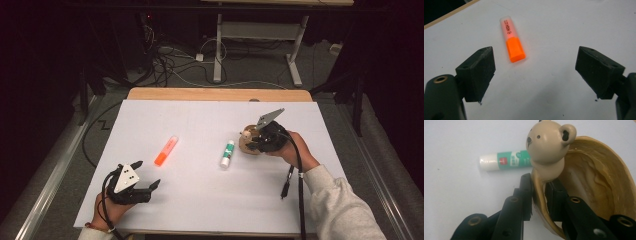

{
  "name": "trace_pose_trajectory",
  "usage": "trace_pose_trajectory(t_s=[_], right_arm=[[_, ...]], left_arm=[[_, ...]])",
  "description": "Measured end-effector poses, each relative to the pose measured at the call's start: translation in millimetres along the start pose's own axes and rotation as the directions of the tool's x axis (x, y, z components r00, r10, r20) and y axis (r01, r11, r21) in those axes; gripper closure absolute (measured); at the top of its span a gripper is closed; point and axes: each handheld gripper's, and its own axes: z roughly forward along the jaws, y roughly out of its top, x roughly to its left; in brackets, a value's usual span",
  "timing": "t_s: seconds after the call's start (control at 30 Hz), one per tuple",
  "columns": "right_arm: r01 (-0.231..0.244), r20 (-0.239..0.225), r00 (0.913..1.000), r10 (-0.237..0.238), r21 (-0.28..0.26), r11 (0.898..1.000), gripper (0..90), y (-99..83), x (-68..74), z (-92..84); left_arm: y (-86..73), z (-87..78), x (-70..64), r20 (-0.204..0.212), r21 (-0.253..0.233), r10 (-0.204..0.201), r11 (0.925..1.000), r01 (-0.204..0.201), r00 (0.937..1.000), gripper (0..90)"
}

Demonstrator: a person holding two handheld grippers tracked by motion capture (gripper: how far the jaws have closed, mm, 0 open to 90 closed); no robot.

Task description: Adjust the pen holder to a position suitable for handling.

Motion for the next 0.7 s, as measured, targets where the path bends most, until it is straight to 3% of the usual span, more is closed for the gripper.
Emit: trace_pose_trajectory(t_s=[0.1, 0.2, 0.3, 0.47, 0.7], right_arm=[[-0.003, 0.015, 0.9999, 0.003, 0.011, 1.000, 77.4, -2.2, -0.9, 1.5], [-0.023, -0.001, 0.9997, 0.023, 0.009, 1.000, 77.2, -5.6, -3.0, 3.1], [-0.009, 0.008, 0.9999, 0.009, 0.023, 1.000, 77.1, -8.1, -2.4, 7.7], [-0.038, -0.004, 0.9993, 0.038, -0.006, 0.999, 76.2, -13.9, -4.1, 6.5], [-0.044, 0.022, 0.9987, 0.045, -0.019, 0.999, 58.4, -15.2, -2.4, 4.5]], left_arm=[[0.5, 0.3, -0.2, 0.001, 0.002, 0.003, 1.0000, -0.003, 1.0000, 15.7], [0.2, 0.3, -0.3, 0.005, 0.003, 0.005, 1.0000, -0.005, 1.0000, 15.8], [-0.3, 0.0, 0.2, 0.005, 0.003, 0.001, 1.0000, -0.001, 1.0000, 15.8], [0.2, 1.1, -0.1, 0.008, 0.007, 0.006, 1.0000, -0.006, 1.0000, 15.8], [0.7, 3.2, -0.2, 0.013, 0.008, 0.005, 1.0000, -0.005, 0.9999, 15.8]])
